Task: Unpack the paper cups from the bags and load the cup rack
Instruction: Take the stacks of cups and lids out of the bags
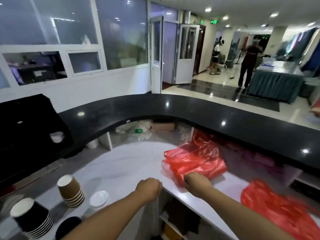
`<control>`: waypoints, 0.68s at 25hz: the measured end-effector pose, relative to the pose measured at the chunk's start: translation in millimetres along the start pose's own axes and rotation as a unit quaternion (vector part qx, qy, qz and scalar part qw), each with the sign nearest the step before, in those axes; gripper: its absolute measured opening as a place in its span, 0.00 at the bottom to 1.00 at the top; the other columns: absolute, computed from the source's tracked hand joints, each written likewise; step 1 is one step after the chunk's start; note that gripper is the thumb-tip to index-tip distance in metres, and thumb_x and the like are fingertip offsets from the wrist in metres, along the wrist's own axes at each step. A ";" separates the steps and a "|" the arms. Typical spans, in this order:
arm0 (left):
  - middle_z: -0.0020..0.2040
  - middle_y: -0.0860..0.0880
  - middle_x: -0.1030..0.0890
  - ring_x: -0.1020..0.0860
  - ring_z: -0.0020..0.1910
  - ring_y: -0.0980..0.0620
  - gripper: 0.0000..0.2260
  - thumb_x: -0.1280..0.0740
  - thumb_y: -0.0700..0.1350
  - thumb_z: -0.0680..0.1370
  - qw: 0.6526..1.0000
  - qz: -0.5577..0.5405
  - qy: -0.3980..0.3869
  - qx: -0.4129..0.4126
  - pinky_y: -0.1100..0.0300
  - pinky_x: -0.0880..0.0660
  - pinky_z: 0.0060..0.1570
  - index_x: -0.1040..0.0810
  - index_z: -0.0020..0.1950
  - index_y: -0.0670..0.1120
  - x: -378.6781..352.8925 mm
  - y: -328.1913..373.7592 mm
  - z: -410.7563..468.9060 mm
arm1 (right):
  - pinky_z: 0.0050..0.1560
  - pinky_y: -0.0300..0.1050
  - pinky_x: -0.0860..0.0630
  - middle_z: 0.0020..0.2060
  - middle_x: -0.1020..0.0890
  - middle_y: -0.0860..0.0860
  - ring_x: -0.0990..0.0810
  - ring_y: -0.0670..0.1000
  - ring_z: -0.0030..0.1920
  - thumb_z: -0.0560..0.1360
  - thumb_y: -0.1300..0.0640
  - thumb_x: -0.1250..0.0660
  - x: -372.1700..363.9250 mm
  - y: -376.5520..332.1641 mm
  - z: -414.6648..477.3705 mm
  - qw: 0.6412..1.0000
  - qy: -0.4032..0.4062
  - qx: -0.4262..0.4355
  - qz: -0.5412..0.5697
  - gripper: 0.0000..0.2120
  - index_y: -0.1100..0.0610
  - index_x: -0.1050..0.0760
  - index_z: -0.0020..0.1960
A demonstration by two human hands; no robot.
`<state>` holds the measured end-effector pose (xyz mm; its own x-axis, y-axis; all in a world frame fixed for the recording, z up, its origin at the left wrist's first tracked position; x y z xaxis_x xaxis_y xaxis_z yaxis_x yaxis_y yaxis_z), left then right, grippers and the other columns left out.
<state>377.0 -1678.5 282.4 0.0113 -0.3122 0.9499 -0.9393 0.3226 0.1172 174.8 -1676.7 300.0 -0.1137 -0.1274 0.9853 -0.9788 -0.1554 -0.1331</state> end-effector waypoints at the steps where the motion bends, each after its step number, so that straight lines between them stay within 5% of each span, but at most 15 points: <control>1: 0.55 0.45 0.20 0.23 0.56 0.43 0.07 0.40 0.38 0.76 1.000 0.010 -0.016 -0.012 0.55 0.31 0.49 0.24 0.47 0.48 0.5 17.1 12.4 | 0.40 0.45 0.34 0.48 0.18 0.54 0.23 0.58 0.42 0.78 0.51 0.42 2.1 21.1 1.9 1.000 -0.001 -0.014 0.012 0.10 0.53 0.25 0.45; 4: 0.53 0.44 0.21 0.22 0.53 0.42 0.05 0.41 0.39 0.76 0.999 0.000 -0.037 -0.031 0.55 0.32 0.45 0.27 0.44 0.47 -4.4 58.9 50.6 | 0.40 0.45 0.33 0.49 0.17 0.54 0.19 0.60 0.48 0.76 0.51 0.43 -11.6 78.1 9.0 0.998 -0.012 -0.044 0.036 0.11 0.54 0.24 0.46; 9: 0.57 0.47 0.21 0.21 0.54 0.43 0.10 0.42 0.46 0.78 0.997 -0.045 0.024 -0.065 0.53 0.24 0.46 0.24 0.55 0.49 1.4 76.2 122.2 | 0.45 0.50 0.22 0.52 0.17 0.52 0.18 0.59 0.51 0.74 0.49 0.42 -35.2 120.6 27.7 0.995 -0.032 -0.067 0.065 0.12 0.52 0.23 0.50; 13: 0.68 0.48 0.26 0.27 0.66 0.45 0.20 0.37 0.48 0.79 0.992 -0.015 0.069 -0.103 0.51 0.27 0.60 0.30 0.71 0.52 8.5 72.7 181.0 | 0.44 0.49 0.23 0.52 0.17 0.51 0.18 0.58 0.52 0.74 0.49 0.42 -63.4 127.5 48.3 0.990 -0.061 -0.078 0.099 0.13 0.52 0.23 0.52; 17: 0.77 0.46 0.35 0.38 0.76 0.42 0.33 0.34 0.52 0.79 0.996 0.026 0.022 -0.088 0.44 0.40 0.74 0.45 0.80 0.52 -7.4 60.7 230.8 | 0.54 0.52 0.22 0.62 0.20 0.51 0.21 0.57 0.59 0.77 0.48 0.39 -90.2 118.2 68.6 0.983 -0.128 -0.065 0.113 0.15 0.46 0.25 0.61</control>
<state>240.7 -1862.8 215.6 -0.0166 -0.2521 0.9676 -0.8644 0.4900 0.1129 81.0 -1750.8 188.1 -0.3016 -0.3894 0.8703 -0.9486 0.0307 -0.3150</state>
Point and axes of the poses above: each hand's wrist, its own z-axis towards the middle knuckle, its own x-axis out of the back of the hand, y = z × x, the point moved 5 cm from there along z, towards the middle knuckle
